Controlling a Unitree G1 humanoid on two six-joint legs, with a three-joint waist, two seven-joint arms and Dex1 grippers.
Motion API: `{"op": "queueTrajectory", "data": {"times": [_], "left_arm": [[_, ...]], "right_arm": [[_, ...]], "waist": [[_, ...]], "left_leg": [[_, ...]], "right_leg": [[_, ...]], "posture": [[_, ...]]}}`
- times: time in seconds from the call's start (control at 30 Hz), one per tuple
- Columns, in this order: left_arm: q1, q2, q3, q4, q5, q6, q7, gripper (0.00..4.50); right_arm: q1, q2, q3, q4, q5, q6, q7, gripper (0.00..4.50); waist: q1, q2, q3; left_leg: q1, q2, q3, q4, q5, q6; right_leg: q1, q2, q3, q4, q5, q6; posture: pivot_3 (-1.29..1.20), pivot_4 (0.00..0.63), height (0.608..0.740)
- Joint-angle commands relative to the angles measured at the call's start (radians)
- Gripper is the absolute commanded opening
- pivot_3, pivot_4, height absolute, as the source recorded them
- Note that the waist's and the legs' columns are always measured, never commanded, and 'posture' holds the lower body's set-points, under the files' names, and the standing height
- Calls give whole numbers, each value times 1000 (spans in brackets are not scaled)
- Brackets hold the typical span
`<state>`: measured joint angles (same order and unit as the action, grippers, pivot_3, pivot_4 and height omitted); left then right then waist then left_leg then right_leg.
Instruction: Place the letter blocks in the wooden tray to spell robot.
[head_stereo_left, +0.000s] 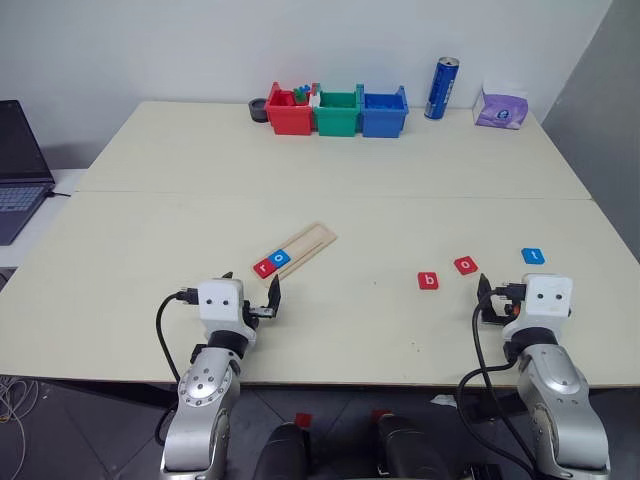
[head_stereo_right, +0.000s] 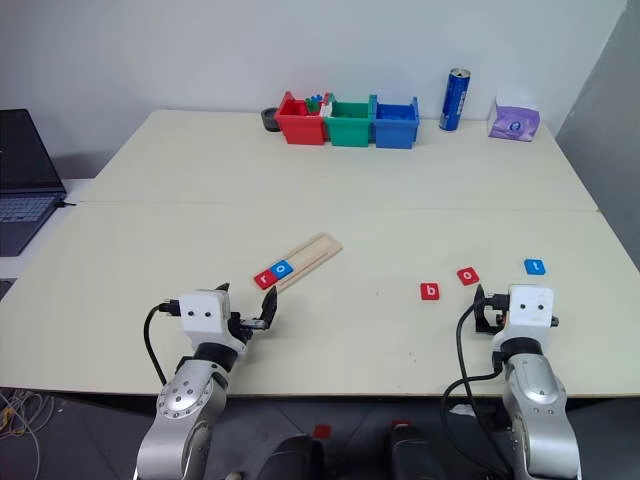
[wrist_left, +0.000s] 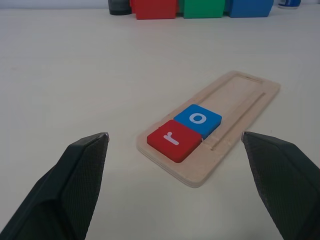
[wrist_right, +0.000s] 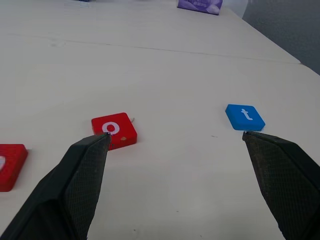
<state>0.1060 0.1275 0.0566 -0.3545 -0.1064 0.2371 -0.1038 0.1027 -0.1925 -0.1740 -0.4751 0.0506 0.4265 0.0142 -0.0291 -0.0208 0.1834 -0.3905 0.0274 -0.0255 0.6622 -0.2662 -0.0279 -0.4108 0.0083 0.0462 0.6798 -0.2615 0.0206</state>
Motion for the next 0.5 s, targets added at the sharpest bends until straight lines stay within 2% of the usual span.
{"op": "queueTrajectory", "data": {"times": [0.03, 0.33, 0.5], "left_arm": [[-47, 21, 50, -32, -54, 19, -24, 4500], [-222, 238, 95, 74, -219, 105, -315, 4500], [-290, 326, 85, 169, -262, 121, -459, 4500]], "right_arm": [[-41, -42, 5, -84, 16, 21, 51, 4483], [-269, -323, 11, -63, 414, 221, 550, 4483], [-379, -396, 61, 7, 477, 254, 669, 4483]], "waist": [[0, 0, 0], [-1, 0, 0], [-1, -1, 1]], "left_leg": [[0, 0, 0, 0, 0, 0], [1, -1, -1, -1, 0, 0], [1, 0, -1, 0, 0, 0]], "right_leg": [[0, 0, 0, 0, 0, 0], [1, 4, -1, -1, 0, -1], [1, 4, -2, -1, 0, -1]], "posture": [[0, 150, 740], [0, 150, 740], [0, 150, 740]]}}
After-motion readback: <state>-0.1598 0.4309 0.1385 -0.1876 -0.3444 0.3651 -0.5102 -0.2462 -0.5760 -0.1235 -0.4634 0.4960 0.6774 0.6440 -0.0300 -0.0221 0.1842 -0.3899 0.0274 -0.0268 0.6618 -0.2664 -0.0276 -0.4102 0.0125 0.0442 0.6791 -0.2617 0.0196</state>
